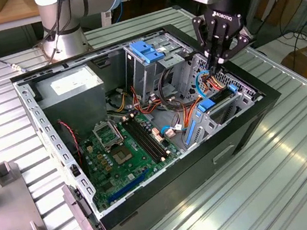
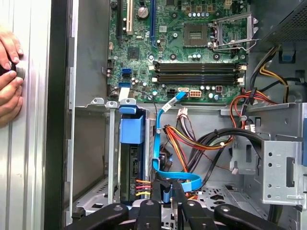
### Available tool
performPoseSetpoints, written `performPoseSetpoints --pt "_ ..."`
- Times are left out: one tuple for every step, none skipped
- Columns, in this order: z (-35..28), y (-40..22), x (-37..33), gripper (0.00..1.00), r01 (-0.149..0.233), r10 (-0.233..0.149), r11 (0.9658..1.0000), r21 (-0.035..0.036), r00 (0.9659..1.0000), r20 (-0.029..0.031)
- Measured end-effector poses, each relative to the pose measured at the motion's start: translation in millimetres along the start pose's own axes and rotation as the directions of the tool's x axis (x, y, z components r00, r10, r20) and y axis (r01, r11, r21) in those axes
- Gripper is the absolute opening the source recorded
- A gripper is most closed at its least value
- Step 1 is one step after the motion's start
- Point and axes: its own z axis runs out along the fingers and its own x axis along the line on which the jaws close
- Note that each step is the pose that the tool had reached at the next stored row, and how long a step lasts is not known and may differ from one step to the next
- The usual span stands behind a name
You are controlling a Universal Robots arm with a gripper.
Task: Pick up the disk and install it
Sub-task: 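Insert the second disk wire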
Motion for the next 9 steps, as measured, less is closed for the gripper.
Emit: performPoseSetpoints --pt "0.3 0.0 -0.1 0.24 0.0 0.0 1.0 -0.0001 1.0 -0.002" --pt "1.0 0.0 -0.2 0.24 0.0 0.0 1.0 -0.0002 1.0 -0.0064" --pt "2.1 0.0 -0.4 0.24 0.0 0.0 1.0 -0.0003 0.9999 -0.0103" --pt "3.2 -0.1 -0.5 0.24 0.0 0.0 1.0 -0.0003 0.9999 -0.0136" --pt "4.1 -0.1 -0.6 0.24 0.0 0.0 1.0 -0.0004 0.9999 -0.0161" --pt "5.9 -0.2 -0.9 0.23 0.0 0.0 1.0 -0.0005 0.9998 -0.0211" --pt "7.7 -0.2 -1.2 0.16 0.0 0.0 1.0 -0.0006 0.9997 -0.0247" --pt "8.7 -0.2 -1.3 0.16 0.0 0.0 1.0 -0.0005 0.9997 -0.0257" --pt "9.3 -0.2 -1.3 0.16 0.0 0.0 1.0 -0.0005 0.9997 -0.0257"
